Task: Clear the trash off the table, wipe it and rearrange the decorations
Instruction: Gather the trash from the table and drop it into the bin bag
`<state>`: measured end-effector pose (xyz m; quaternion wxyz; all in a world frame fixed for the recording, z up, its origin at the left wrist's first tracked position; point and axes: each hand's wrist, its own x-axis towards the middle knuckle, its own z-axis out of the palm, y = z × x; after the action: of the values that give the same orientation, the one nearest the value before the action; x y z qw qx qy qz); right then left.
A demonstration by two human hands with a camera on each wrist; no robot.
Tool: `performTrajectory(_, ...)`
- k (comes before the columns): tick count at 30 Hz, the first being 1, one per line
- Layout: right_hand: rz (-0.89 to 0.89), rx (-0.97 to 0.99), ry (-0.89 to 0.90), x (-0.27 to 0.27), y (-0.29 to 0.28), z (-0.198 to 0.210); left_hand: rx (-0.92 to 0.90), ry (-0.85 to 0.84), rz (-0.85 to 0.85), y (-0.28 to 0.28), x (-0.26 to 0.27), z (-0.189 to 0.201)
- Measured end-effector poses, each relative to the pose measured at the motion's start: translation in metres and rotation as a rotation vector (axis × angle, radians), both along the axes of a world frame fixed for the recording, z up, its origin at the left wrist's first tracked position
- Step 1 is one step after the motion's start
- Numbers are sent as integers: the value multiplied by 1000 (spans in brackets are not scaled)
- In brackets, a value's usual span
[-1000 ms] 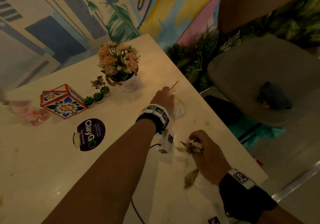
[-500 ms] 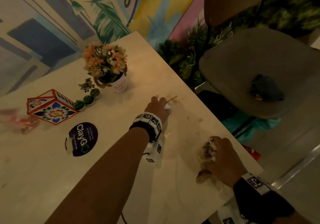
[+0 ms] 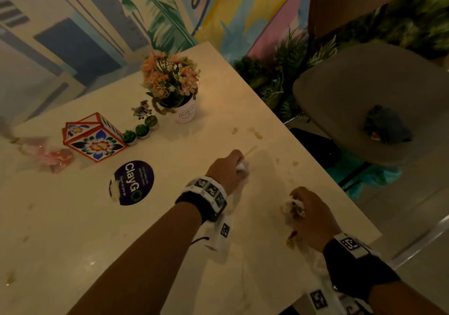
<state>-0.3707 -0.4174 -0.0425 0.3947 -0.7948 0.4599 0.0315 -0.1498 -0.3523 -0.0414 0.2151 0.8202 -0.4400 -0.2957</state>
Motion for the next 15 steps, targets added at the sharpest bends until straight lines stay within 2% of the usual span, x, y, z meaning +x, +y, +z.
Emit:
performTrajectory(4, -102, 18, -72, 18, -1, 18, 78, -122, -108, -2, -14, -13)
performTrajectory(8, -247, 124, -336, 32, -3, 45, 146, -209, -124, -8, -16, -19)
performTrajectory(12, -341, 294, -566, 34, -10, 65, 101, -174, 47, -16, 2, -18)
performTrajectory(15, -386, 443, -646, 26, -13, 67, 18, -168, 169, -31, 27, -9)
